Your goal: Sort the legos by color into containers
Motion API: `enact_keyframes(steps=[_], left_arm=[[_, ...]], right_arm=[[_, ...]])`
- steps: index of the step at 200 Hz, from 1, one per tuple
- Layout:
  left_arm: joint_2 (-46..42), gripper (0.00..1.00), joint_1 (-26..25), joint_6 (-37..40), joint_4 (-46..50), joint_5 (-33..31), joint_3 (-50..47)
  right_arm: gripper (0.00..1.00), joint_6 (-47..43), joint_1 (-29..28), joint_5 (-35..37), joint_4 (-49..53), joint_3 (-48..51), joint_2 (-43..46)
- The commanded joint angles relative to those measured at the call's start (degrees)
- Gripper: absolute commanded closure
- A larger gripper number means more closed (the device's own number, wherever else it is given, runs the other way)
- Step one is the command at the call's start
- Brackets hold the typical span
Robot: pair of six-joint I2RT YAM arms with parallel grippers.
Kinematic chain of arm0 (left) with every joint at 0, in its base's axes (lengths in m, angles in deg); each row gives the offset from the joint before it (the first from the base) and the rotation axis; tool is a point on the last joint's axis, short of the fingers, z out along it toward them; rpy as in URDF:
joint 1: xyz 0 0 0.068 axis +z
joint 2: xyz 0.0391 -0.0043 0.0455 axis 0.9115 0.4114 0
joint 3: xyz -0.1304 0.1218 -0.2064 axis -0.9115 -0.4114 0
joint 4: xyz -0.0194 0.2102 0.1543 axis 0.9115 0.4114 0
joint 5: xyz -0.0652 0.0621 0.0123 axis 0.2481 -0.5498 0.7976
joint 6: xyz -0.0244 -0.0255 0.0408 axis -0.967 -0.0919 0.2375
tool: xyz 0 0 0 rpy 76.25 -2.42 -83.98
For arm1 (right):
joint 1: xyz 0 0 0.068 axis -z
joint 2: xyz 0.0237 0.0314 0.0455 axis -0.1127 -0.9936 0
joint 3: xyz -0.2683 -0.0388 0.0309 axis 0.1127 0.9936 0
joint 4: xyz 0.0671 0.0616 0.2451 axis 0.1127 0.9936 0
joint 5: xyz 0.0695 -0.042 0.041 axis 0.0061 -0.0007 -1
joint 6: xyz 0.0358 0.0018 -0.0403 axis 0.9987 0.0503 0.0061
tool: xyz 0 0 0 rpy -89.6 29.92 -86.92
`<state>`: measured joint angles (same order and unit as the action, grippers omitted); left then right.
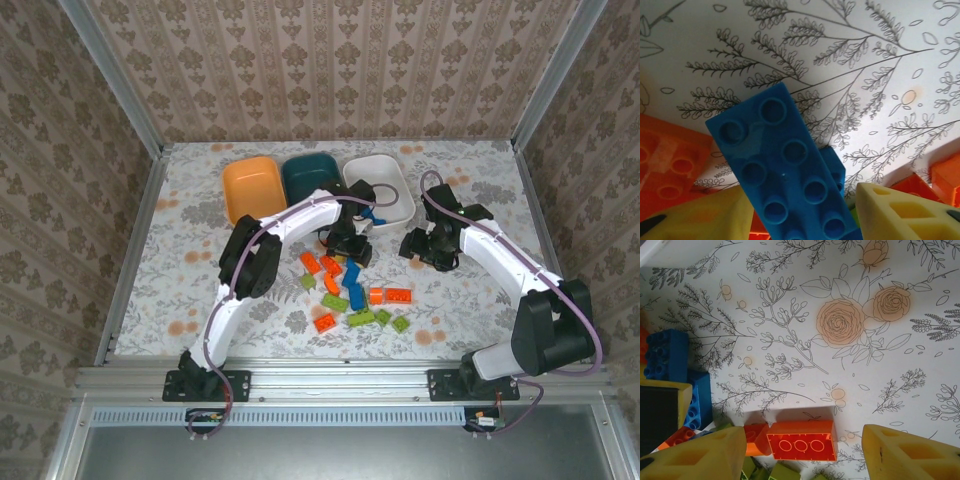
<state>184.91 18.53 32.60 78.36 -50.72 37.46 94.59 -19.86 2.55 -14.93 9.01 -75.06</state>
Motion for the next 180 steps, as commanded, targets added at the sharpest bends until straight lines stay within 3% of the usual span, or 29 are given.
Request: enact_keyframes(steps=[1,84,136,180], left_arm=[[1.2,0.50,-0.3,1.3,3.4,-2.1,2.8],[-5.2,0.63,1.0,2.3,3.7,-2.6,-0.6],[-18.8,0.65,3.3,3.7,3.0,3.0,-11.8],[-24.6,0.65,8.6,-3.2,-5.4,9.0,-13.5]], right_arm=[[0.37,0.8,0.2,-1.2,-0.2,0.8,1.5],[0.37,1.8,0.2,-1.5,-1.6,0.6,0.5],[0.36,2.2,0.3,-1.5,-2.3,-0.4,-1.4],[0.37,3.0,0.3,-1.9,-2.7,-0.4,-2.5]])
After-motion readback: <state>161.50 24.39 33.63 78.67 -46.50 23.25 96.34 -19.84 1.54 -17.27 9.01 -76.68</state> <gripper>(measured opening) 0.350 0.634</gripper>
